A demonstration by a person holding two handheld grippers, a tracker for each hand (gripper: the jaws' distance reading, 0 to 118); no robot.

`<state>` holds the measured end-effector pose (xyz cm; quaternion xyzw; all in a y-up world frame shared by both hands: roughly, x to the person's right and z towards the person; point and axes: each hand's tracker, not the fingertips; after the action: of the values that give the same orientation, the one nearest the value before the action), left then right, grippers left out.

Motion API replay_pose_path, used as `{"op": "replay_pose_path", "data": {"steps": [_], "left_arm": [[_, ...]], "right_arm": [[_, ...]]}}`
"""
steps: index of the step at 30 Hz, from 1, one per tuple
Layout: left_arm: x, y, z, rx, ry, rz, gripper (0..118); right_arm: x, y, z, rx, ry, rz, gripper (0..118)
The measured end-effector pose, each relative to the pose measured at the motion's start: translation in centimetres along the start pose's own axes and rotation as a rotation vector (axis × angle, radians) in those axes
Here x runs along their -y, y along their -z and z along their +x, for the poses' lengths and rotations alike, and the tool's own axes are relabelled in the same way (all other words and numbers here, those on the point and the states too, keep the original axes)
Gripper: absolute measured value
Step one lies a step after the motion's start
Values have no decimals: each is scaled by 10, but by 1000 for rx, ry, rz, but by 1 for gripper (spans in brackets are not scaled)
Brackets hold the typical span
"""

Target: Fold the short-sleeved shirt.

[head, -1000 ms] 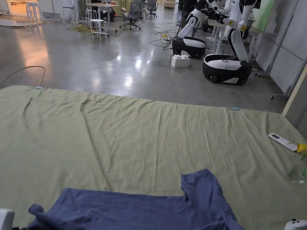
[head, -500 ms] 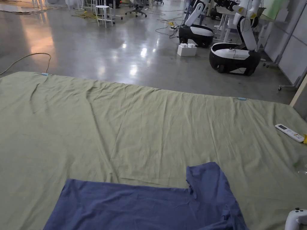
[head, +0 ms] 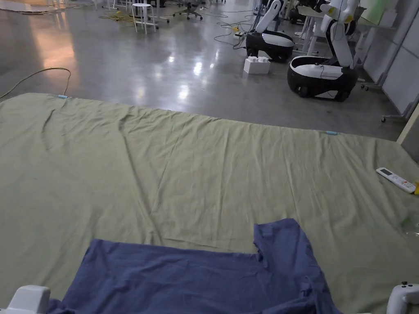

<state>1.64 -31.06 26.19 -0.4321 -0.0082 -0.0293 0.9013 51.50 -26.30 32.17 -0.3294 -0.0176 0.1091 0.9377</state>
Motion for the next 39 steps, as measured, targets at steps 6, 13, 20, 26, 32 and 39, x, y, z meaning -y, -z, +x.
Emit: {"op": "replay_pose_path", "data": {"steps": [6,13,20,26,32,39], "left_arm": [[-33,-43,26,75,-47,284,51],[-65,-74,64,62,-110,611,12],[-79,-95,83,43,-87,747,2],[-76,-88,78,10,-35,714,1],[-85,-28,30,15,-86,466,2],[-116,77,-25,49,-149,128,10]], "right_arm": [[-31,-16,-22,17,40,294,59],[-63,-23,-52,67,139,517,12],[-85,-21,-66,95,170,586,2],[-87,-17,-67,88,172,589,2],[-81,-6,-64,77,148,540,2],[-70,12,-56,82,137,456,2]]}}
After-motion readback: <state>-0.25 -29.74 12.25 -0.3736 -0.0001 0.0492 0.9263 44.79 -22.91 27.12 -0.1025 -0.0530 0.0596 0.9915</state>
